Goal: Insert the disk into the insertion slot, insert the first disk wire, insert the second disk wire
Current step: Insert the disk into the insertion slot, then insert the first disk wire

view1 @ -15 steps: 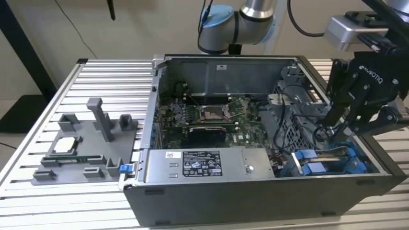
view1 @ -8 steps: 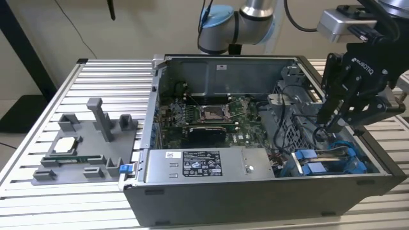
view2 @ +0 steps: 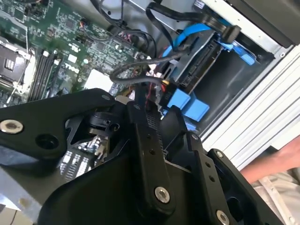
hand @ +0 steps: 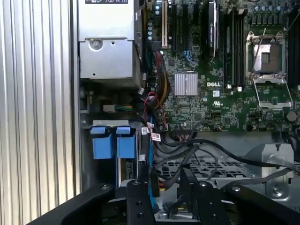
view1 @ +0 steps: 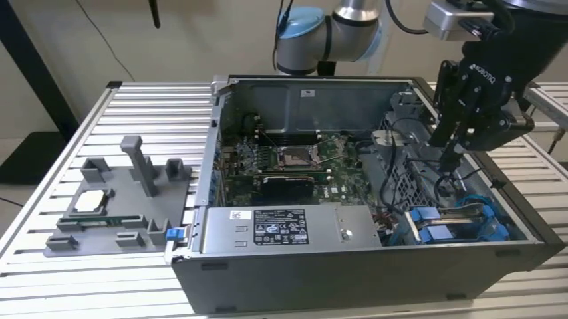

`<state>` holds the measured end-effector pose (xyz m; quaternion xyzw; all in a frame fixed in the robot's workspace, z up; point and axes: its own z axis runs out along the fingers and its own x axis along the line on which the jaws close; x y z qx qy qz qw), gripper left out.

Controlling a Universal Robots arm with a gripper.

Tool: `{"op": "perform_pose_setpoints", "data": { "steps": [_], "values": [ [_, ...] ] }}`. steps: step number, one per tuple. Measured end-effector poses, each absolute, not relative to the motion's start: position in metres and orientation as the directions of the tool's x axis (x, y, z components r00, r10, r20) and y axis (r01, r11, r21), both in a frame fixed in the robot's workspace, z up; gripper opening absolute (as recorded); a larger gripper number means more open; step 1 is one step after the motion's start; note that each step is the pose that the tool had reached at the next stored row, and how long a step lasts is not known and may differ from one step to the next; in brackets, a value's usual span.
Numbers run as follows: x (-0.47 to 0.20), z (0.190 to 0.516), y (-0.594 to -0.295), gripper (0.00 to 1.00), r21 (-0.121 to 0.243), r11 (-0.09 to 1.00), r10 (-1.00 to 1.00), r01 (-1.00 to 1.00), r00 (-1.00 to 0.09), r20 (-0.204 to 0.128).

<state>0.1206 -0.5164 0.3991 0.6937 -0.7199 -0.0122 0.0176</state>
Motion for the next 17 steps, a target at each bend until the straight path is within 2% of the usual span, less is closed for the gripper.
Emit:
{"op": "perform_pose_setpoints", "data": {
  "steps": [3,17],
  "values": [
    [0.1206,0.3991,-0.509,1.0,0.042,0.037,-0.999,-0.998,-0.037,0.011],
    [0.1264,0.398,-0.5099,1.0,0.051,0.037,-0.999,-0.998,-0.037,0.012]
  ]
}}
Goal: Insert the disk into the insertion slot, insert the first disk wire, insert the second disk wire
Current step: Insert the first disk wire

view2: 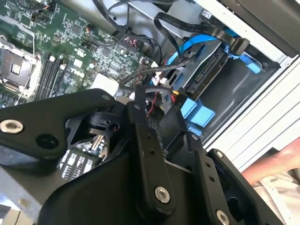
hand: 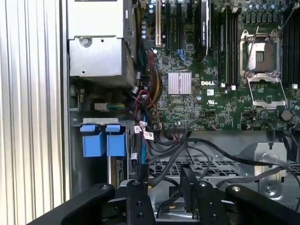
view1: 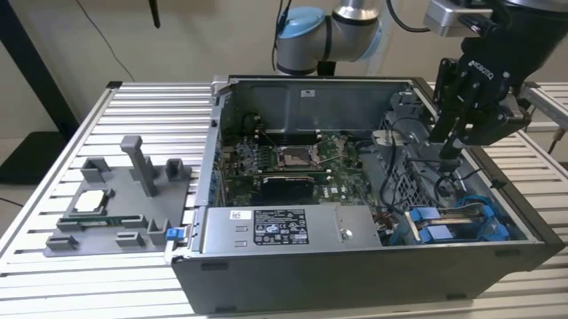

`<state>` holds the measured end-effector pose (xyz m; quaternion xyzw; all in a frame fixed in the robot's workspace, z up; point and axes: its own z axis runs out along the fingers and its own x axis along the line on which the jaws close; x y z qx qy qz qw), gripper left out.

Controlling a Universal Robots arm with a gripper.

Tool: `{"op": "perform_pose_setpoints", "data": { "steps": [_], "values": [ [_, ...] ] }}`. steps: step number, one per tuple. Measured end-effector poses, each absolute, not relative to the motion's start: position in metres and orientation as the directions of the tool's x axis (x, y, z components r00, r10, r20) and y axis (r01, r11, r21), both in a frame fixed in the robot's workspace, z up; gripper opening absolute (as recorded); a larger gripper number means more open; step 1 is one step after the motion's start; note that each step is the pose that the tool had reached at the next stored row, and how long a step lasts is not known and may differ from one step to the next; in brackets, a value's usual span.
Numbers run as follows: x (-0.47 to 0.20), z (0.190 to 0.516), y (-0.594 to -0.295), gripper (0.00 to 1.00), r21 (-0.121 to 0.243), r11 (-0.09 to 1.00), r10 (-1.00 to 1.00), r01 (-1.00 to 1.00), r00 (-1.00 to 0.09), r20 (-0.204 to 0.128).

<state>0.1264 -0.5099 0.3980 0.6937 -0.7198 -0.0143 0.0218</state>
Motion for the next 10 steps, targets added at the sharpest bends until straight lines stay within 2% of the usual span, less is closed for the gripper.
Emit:
{"op": "perform_pose_setpoints", "data": {
  "steps": [5,10],
  "values": [
    [0.131,0.397,-0.522,1.0,0.07,0.037,-0.999,-0.997,-0.037,0.012],
    [0.135,0.392,-0.529,1.0,0.073,0.036,-0.999,-0.997,-0.037,-0.006]
  ]
}}
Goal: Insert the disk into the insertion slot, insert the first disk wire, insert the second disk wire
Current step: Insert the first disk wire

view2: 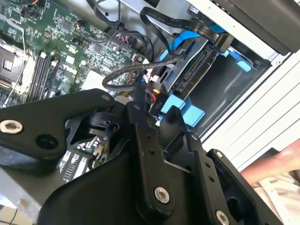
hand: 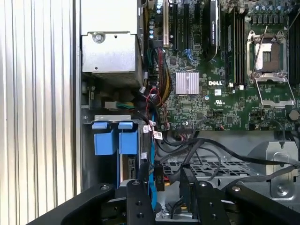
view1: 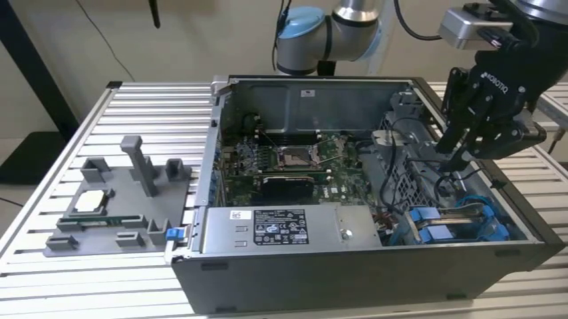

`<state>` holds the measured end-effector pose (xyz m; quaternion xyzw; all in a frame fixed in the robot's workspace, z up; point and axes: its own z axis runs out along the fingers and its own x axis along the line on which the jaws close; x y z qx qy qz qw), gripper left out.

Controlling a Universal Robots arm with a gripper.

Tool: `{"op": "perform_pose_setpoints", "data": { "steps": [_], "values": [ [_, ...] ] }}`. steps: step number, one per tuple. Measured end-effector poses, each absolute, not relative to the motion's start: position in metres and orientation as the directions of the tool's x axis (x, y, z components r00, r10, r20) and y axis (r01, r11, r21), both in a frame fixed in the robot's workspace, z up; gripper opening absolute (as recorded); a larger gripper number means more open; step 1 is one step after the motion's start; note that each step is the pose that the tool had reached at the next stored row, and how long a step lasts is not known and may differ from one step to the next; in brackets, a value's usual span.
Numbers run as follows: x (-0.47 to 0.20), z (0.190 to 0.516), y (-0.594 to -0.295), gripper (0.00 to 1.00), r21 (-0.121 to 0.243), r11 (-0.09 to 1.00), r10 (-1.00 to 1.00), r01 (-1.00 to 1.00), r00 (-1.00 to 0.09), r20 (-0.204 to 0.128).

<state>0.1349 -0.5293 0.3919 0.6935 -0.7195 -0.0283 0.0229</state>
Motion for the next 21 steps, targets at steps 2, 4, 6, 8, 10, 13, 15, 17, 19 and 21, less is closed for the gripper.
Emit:
{"op": "perform_pose_setpoints", "data": {
  "steps": [2,4,6,8,10,13,15,17,19,21],
  "values": [
    [0.135,0.39,-0.532,1.0,0.073,0.036,-0.999,-0.997,-0.037,-0.014],
    [0.136,0.389,-0.534,1.0,0.075,0.036,-0.999,-0.997,-0.038,-0.025],
    [0.136,0.388,-0.536,1.0,0.075,0.036,-0.999,-0.997,-0.039,-0.037],
    [0.136,0.387,-0.538,0.0,0.076,0.036,-0.998,-0.996,-0.039,-0.05],
    [0.136,0.386,-0.54,0.0,0.076,0.036,-0.997,-0.996,-0.04,-0.06],
    [0.136,0.386,-0.542,0.0,0.077,0.036,-0.997,-0.996,-0.041,-0.067],
    [0.136,0.385,-0.542,0.0,0.077,0.036,-0.997,-0.996,-0.041,-0.067],
    [0.136,0.385,-0.542,0.0,0.077,0.036,-0.997,-0.996,-0.041,-0.067],
    [0.136,0.385,-0.542,0.0,0.076,0.036,-0.997,-0.996,-0.041,-0.067],
    [0.136,0.385,-0.542,0.0,0.076,0.036,-0.997,-0.996,-0.041,-0.067]
  ]
}}
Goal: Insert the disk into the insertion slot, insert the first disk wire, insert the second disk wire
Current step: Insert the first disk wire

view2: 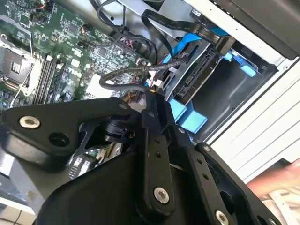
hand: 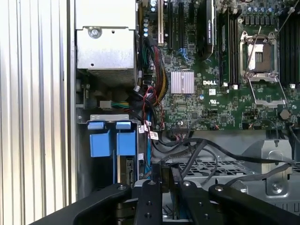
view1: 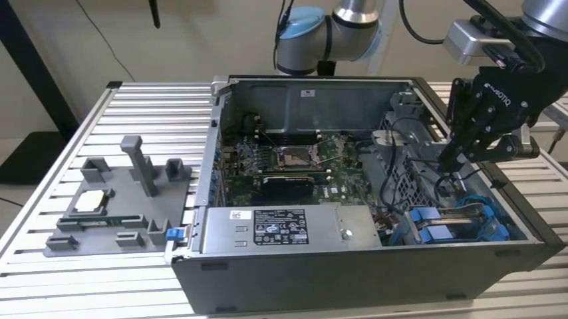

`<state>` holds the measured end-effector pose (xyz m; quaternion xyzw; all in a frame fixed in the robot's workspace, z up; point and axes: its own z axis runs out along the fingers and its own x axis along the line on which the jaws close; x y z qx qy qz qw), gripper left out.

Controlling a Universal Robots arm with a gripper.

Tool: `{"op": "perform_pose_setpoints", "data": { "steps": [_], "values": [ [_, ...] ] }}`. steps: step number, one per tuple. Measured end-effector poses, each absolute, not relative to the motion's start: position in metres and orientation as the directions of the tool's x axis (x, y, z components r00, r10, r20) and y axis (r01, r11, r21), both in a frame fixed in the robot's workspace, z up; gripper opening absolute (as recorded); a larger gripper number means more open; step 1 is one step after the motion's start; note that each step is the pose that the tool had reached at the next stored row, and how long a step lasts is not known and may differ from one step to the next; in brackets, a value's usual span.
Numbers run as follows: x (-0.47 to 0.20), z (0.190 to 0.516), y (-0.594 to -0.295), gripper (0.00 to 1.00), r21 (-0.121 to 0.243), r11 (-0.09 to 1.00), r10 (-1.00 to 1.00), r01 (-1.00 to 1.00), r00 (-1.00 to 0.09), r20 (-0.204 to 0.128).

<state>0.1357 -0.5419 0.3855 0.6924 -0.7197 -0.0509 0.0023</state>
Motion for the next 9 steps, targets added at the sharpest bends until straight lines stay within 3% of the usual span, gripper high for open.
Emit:
{"op": "perform_pose_setpoints", "data": {
  "steps": [9],
  "values": [
    [0.1357,0.3847,-0.5421,0.0,0.073,0.037,-0.998,-0.997,-0.041,-0.053]
  ]
}}
